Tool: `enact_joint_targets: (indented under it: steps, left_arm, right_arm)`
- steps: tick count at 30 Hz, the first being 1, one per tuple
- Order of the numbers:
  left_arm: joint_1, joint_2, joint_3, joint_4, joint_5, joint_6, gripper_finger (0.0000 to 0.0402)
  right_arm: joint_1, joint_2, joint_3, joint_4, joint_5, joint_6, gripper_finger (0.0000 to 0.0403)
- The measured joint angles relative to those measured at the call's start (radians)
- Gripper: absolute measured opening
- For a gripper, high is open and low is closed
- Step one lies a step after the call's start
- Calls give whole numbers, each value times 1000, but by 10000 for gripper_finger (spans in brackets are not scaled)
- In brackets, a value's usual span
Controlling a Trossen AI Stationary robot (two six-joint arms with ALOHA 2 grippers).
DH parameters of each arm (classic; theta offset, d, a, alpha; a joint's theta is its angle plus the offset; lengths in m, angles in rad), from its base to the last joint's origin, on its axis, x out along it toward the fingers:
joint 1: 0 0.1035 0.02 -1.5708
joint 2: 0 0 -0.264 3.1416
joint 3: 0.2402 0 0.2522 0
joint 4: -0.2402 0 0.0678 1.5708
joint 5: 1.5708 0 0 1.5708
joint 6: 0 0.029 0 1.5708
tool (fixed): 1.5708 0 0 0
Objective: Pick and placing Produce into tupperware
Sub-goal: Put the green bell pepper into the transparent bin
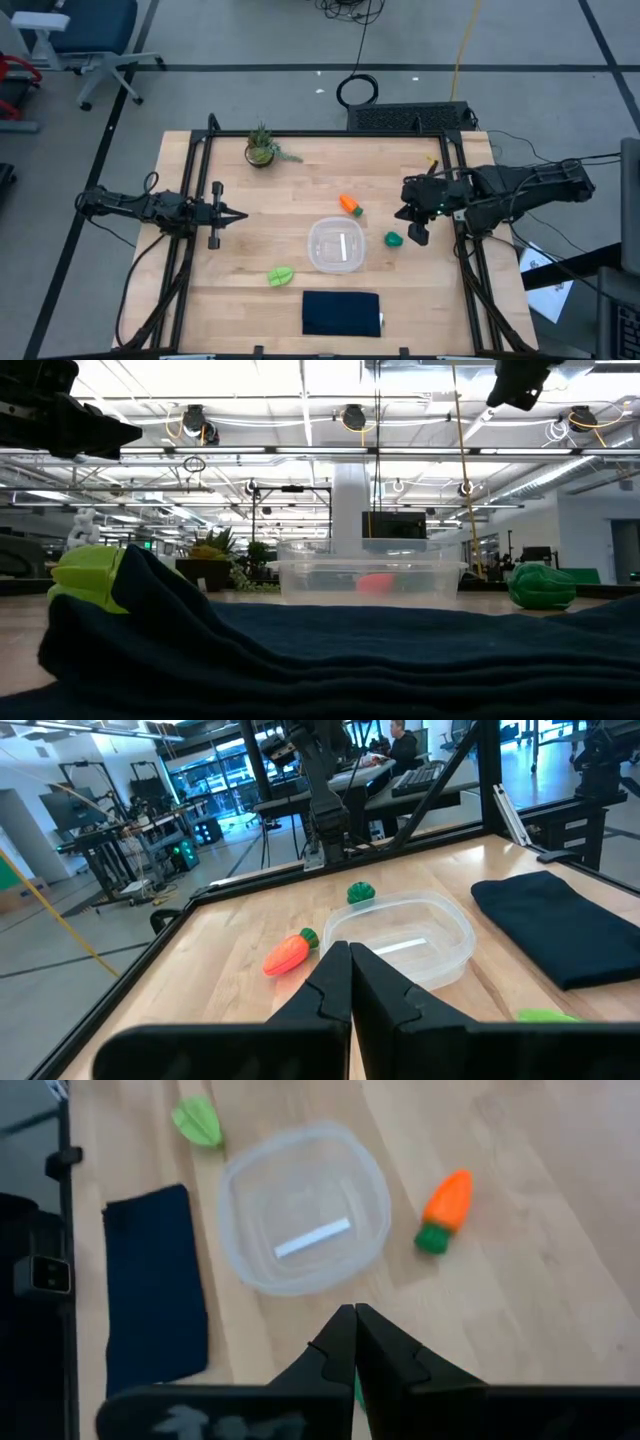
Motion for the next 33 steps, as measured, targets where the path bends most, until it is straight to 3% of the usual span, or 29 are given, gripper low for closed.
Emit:
enact_joint_targets:
  steps: [14, 27, 33]
  left_arm:
    - [0, 0, 0, 0, 0, -5, 1]
    - [0, 0, 0, -1, 0, -14, 1]
    - [0, 0, 0, -2, 0, -14, 1]
  right_arm:
    - [-84, 159, 32, -128, -185, -16, 0]
    - [-110, 212, 31, -205, -238, 11, 0]
    - [-110, 212, 31, -209, -239, -48, 0]
